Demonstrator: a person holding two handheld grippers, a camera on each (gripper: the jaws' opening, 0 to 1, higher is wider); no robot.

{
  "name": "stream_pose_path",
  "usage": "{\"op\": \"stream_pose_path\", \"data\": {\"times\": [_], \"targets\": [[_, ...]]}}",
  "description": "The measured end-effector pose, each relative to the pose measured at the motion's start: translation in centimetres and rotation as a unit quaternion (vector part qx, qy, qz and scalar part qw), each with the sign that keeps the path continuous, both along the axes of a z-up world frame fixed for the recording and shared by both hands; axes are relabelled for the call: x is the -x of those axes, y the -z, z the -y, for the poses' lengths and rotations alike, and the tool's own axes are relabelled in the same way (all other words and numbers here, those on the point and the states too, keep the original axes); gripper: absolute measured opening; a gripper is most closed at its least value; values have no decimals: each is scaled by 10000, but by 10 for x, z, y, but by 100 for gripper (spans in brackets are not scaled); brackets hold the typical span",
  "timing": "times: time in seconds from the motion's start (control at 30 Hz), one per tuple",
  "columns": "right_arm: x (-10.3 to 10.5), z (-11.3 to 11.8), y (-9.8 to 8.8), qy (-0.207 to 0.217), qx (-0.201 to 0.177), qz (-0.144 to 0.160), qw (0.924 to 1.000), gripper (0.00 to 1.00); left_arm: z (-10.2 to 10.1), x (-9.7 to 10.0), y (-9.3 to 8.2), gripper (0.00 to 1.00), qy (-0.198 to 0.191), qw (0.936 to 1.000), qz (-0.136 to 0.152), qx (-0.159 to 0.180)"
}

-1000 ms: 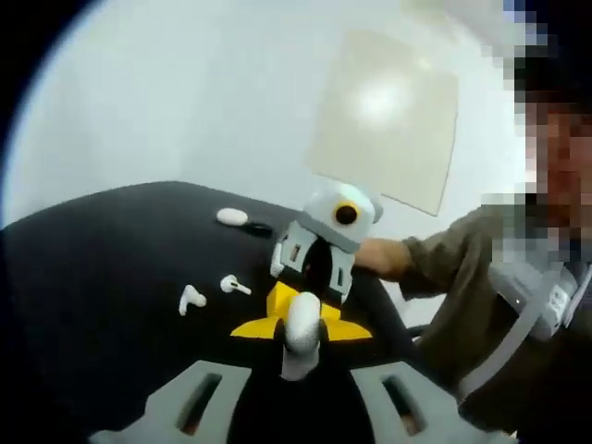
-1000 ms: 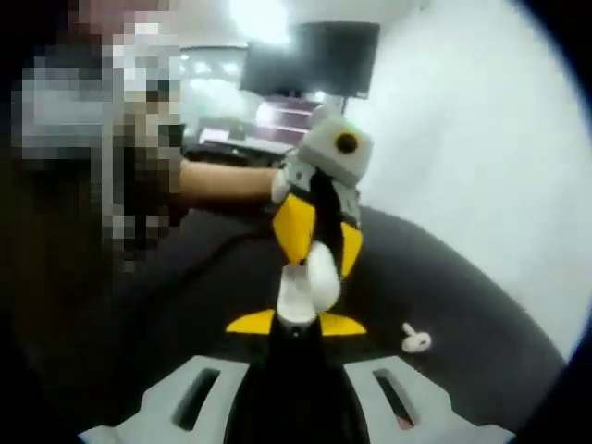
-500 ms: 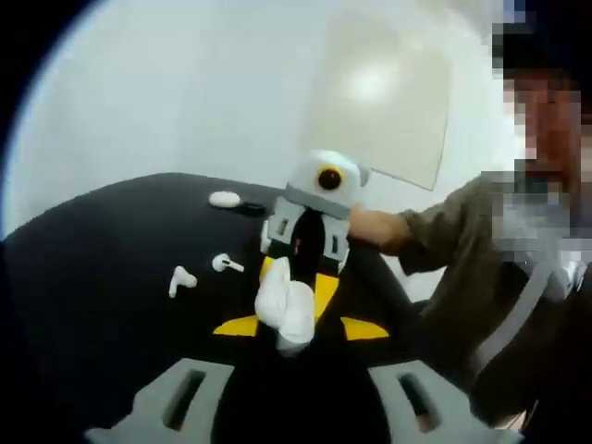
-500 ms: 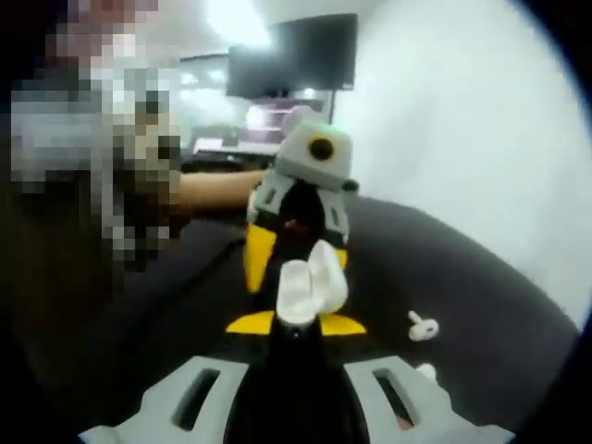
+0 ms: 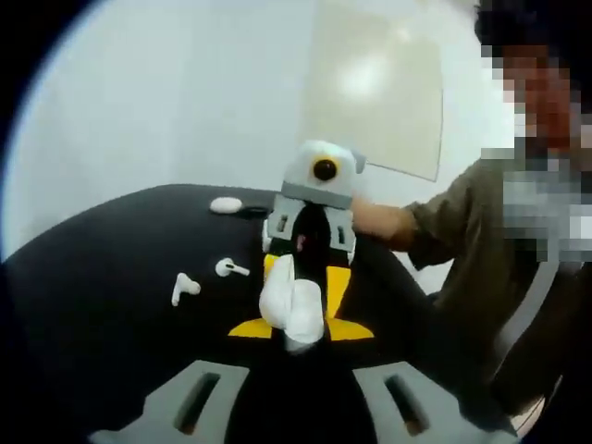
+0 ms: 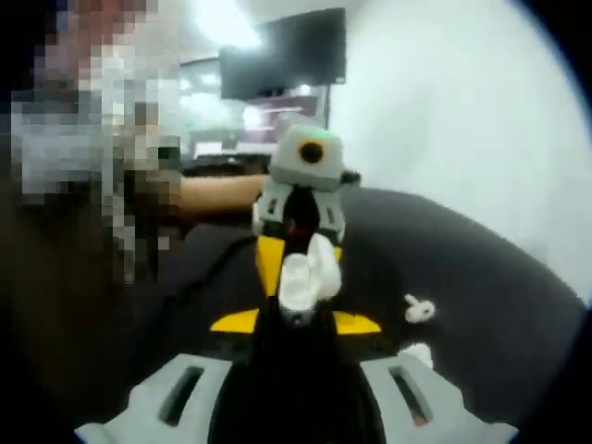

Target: Pick up three earphones and place each one into its charging case using tactile feedback, ensure that each earphone is properly inserted and securely positioned inside the case.

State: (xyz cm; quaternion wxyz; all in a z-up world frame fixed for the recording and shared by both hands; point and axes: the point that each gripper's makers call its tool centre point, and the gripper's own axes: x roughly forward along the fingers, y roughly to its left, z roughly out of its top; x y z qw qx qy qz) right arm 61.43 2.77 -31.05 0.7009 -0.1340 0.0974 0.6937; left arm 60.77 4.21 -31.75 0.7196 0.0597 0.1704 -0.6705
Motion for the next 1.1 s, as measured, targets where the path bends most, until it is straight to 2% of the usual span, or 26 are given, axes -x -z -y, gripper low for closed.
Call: {"op": "stream_pose_path", "data": {"times": [0.03,0.07,0.1,0.17,0.2,0.23,0.27,0.33,0.37,0.4,0.47,0.5,0.6,0.7,0.73,0.8,0.87,0.9,0.97,1.1], "targets": [[-8,6,-16,207,-388,29,9990,29,0,0,0,15,2,10000,16,-8],[-15,12,-33,395,-838,-67,9957,27,0,0,0,15,5,10000,49,-22],[-26,17,-50,723,-1283,-429,9882,24,0,1,0,15,17,10000,82,-35],[-53,27,-71,1343,-1946,-1208,9641,21,0,2,0,15,28,9998,165,-98],[-65,31,-68,1698,-1882,-1602,9540,18,0,3,0,15,24,9997,208,-132],[-74,33,-60,2086,-1600,-1793,9480,15,0,3,0,15,21,9996,247,-156],[-84,33,-51,2516,-1257,-1753,9435,14,0,4,0,15,10,9995,269,-186],[-86,28,-38,2809,-745,-1619,9430,14,0,4,1,15,-3,9992,314,-239],[-88,25,-31,2971,-467,-1613,9400,14,0,4,2,15,-22,9990,343,-284],[-86,20,-23,2984,-141,-1466,9430,17,-1,4,4,14,-56,9987,381,-333],[-89,15,-13,2981,239,-1297,9454,22,0,3,5,14,-106,9984,408,-378],[-88,10,-9,2940,317,-1406,9449,22,0,3,5,14,-115,9983,408,-396],[-85,-2,-4,2995,229,-1943,9338,22,0,3,5,14,-153,9982,397,-419],[-88,-5,4,3080,444,-1933,9305,22,1,4,5,14,-156,9980,417,-451],[-89,-4,8,3093,588,-1876,9304,22,1,5,5,14,-158,9979,424,-467],[-90,-7,12,3053,753,-1629,9352,21,3,7,6,14,-161,9975,473,-496],[-90,-4,13,3183,890,-1232,9357,15,4,8,6,14,-155,9973,513,-505],[-88,-5,12,3120,920,-1136,9388,15,5,8,6,14,-157,9973,513,-506],[-88,-4,9,3089,888,-1056,9410,13,7,9,6,14,-156,9973,508,-512],[-91,-2,-9,3009,654,-437,9504,13,9,9,6,14,-187,9974,492,-500]]}}
